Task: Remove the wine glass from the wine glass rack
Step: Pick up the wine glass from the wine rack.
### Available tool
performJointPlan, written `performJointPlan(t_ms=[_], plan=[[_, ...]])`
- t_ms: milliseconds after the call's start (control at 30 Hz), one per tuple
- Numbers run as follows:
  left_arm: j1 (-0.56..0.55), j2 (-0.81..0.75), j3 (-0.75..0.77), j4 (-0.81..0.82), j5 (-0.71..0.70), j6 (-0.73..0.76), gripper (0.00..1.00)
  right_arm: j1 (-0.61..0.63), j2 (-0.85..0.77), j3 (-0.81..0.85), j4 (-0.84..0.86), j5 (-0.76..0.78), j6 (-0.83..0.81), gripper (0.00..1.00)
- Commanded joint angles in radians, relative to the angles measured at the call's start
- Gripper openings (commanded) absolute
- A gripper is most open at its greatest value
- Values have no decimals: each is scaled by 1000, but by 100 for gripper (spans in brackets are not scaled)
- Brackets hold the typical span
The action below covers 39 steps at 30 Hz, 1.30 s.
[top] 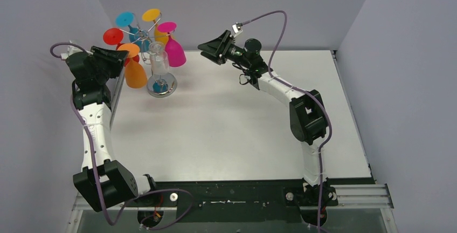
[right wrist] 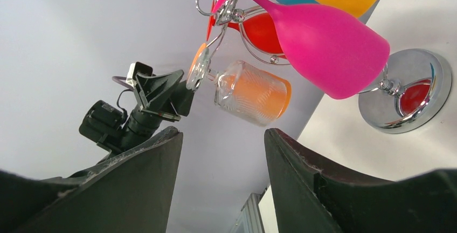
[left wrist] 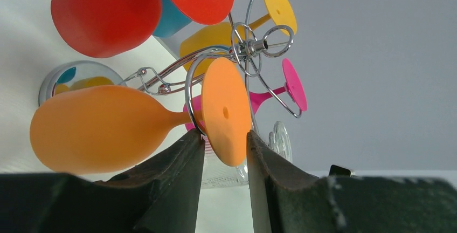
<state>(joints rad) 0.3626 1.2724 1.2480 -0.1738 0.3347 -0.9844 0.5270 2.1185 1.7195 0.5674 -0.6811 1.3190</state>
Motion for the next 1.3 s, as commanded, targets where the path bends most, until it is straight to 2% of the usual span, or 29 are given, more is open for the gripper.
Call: performJointPlan(t_ms=[0, 433, 633, 900, 1133, 1267], plan=[[9, 4, -1, 74, 15, -4, 31, -15, -90, -6, 81, 7, -6, 58], [8, -1, 4, 87, 29, -7, 10, -16, -98, -18, 86, 11, -3, 58], [9, -2, 2, 91, 34, -19, 5, -15, -101, -22, 88, 9, -4, 58], [8, -14, 10, 105, 59, -68, 0, -16, -103, -27, 89, 11, -4, 59], [22, 1, -17, 210, 93, -169, 0, -17, -104, -28, 91, 11, -4, 59], [31, 5, -18, 213, 84, -184, 0, -20, -105, -28, 91, 9, -4, 59]])
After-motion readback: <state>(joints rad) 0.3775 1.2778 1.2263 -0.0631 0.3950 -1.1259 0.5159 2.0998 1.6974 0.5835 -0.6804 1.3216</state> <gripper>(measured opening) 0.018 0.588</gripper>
